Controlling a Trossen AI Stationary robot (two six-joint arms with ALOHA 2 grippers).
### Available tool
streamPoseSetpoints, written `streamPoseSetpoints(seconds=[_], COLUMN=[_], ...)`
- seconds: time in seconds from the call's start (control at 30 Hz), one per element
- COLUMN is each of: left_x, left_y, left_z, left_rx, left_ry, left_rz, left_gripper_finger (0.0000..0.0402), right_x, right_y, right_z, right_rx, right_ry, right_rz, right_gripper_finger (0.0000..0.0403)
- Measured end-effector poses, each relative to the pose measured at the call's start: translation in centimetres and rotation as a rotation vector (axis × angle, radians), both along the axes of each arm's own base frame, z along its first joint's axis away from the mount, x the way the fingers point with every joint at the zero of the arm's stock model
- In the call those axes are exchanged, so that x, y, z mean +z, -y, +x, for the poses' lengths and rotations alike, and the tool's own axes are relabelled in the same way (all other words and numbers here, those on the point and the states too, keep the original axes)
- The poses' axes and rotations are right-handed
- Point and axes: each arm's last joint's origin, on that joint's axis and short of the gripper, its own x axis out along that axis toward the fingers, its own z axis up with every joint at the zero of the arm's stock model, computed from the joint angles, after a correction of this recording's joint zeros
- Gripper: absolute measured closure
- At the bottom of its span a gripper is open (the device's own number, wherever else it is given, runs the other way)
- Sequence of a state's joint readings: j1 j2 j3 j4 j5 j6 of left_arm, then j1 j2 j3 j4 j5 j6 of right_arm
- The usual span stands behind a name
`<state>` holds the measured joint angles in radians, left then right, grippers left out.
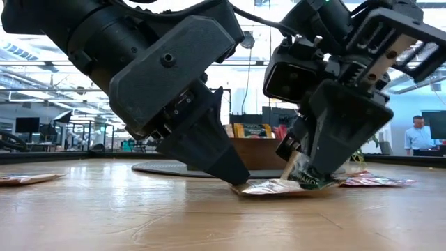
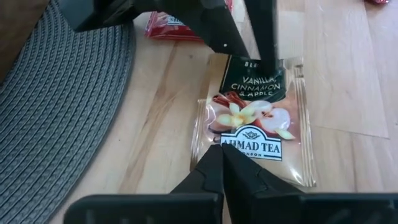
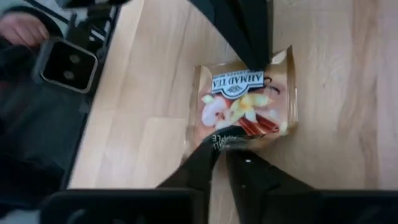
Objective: Pick & Place Tea
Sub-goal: Put the brown tea bag into the left section of the wooden organizer
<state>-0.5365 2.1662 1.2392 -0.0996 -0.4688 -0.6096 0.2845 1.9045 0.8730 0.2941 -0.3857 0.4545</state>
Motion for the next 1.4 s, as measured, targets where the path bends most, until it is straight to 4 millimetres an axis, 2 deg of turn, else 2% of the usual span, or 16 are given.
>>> streamPoseSetpoints(seconds=[0.1, 0.27, 0.4, 0.6, 0.73, 0.9, 1.03, 1.13, 1.23, 1.33, 1.4], left_x=[0.0, 0.0, 0.9, 3.5, 4.9, 4.9, 4.9, 4.7, 4.5, 4.4, 4.7], left_y=[0.0, 0.0, 0.2, 1.6, 2.7, 3.8, 4.0, 3.9, 4.2, 5.0, 5.7], left_z=[0.0, 0.0, -0.1, -1.9, -3.1, -4.4, -4.9, -5.3, -6.1, -7.4, -8.7], left_rx=[-0.003, -0.008, -0.045, -0.12, -0.106, -0.117, -0.09, -0.072, -0.076, -0.071, -0.042], left_ry=[0.002, 0.002, 0.003, -0.027, 0.011, 0.0, -0.007, -0.035, -0.077, -0.104, -0.097], left_rz=[0.009, 0.021, 0.015, -0.006, 0.013, 0.05, 0.065, 0.076, 0.093, 0.112, 0.126], left_gripper_finger=[0.038, 0.0355, 0.0341, 0.033, 0.033, 0.033, 0.033, 0.033, 0.033, 0.033, 0.033], right_x=[0.0, -0.2, 0.6, 3.6, 5.7, 8.6, 11.7, 14.4, 16.1, 16.8, 16.6], right_y=[-0.2, -0.3, -0.1, -0.2, 0.1, 0.4, 0.6, 0.8, 1.9, 3.3, 4.4], right_z=[-0.1, -0.2, -0.5, -1.5, -2.1, -2.4, -1.4, 0.1, 2.1, 4.2, 5.3], right_rx=[0.025, 0.024, 0.029, 0.06, 0.063, 0.095, 0.106, 0.137, 0.171, 0.209, 0.239], right_ry=[0.018, 0.014, 0.014, 0.069, 0.112, 0.157, 0.122, 0.099, 0.057, 0.025, -0.021], right_rz=[-0.025, -0.064, -0.07, -0.115, -0.16, -0.2, -0.303, -0.46, -0.648, -0.847, -0.919], right_gripper_finger=[0.0396, 0.0402, 0.0402, 0.0403, 0.0403, 0.0403, 0.0403, 0.0403, 0.0403, 0.0403, 0.0403])
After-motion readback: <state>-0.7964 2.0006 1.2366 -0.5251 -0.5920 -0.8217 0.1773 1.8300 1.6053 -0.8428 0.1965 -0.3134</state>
